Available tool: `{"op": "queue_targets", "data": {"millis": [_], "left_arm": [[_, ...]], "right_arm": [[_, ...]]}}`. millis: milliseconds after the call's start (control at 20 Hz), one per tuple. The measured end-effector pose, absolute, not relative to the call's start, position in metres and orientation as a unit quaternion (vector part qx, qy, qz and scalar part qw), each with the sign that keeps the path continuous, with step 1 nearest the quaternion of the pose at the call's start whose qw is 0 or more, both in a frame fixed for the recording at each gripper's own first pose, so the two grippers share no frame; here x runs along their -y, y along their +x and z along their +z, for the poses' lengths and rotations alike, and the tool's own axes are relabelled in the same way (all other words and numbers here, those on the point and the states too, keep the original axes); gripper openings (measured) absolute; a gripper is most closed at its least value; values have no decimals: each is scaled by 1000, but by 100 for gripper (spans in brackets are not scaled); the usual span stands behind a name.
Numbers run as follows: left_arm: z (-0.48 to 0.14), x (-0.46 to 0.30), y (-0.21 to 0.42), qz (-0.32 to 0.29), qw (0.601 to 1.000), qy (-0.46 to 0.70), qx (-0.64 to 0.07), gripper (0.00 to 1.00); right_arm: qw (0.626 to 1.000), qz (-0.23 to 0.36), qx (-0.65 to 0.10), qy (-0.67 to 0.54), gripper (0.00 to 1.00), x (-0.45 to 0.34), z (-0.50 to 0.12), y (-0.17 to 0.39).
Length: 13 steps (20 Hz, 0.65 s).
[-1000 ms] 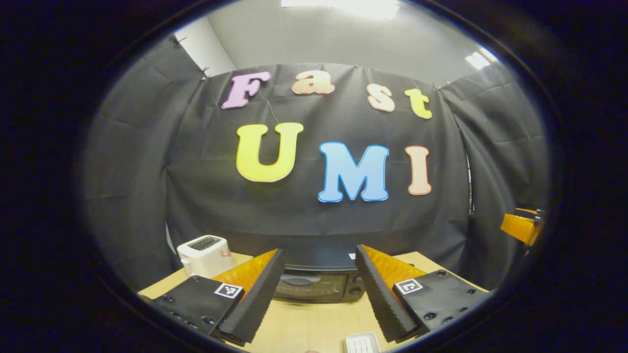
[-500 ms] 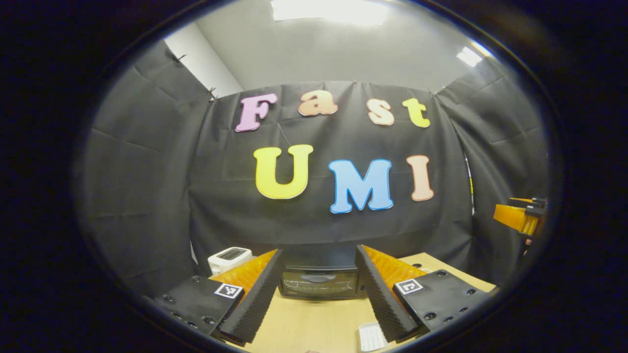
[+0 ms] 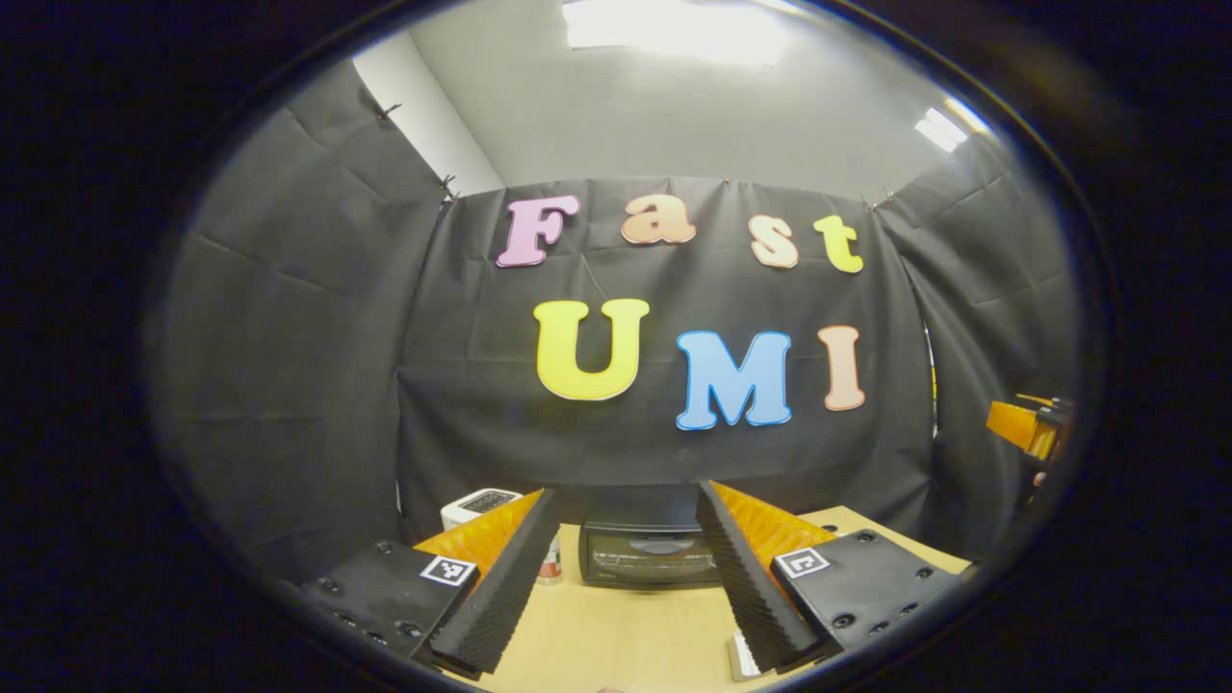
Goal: Open the electric oven with the left hand, put the food in, and close the electric oven.
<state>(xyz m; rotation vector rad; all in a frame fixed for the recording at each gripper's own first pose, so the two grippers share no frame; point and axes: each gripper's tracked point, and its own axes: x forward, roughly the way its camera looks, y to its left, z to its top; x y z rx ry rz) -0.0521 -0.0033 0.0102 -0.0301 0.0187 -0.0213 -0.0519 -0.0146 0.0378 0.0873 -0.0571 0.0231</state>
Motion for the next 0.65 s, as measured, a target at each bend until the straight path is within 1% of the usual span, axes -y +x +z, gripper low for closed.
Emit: {"op": "queue_targets", "data": {"millis": [400, 650], "left_arm": [[5, -17, -58, -5, 1000, -14, -8, 100], [2, -29, -54, 2, 1000, -28, -8, 100]], "right_arm": [[1000, 12, 22, 17, 98, -6, 38, -58], [1000, 11, 6, 15, 98, -14, 27, -53]]}}
